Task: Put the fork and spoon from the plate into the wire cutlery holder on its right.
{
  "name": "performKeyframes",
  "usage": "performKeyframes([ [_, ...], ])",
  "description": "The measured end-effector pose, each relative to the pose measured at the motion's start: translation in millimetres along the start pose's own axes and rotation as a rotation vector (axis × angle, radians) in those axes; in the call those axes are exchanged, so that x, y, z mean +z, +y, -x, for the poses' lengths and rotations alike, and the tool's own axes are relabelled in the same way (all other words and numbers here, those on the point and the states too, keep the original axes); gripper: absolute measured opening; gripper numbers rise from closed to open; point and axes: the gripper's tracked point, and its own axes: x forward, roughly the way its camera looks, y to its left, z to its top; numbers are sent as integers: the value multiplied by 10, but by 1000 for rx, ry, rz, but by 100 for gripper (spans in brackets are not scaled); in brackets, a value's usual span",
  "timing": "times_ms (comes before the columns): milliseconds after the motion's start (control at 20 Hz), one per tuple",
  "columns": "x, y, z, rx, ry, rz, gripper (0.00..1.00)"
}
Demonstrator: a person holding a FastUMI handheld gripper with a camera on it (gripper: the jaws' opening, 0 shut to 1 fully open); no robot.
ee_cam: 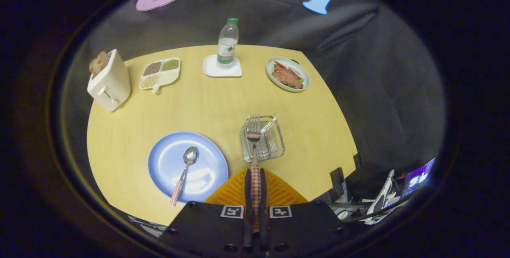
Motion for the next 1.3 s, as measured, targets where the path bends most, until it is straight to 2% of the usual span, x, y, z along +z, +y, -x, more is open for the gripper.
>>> performKeyframes([
  [400, -1, -246, -372, 80, 242, -52, 9],
  [800, -76, -289, -801, 126, 426, 84, 9],
  [1300, -21, -172, -1012, 197, 491, 144, 14],
])
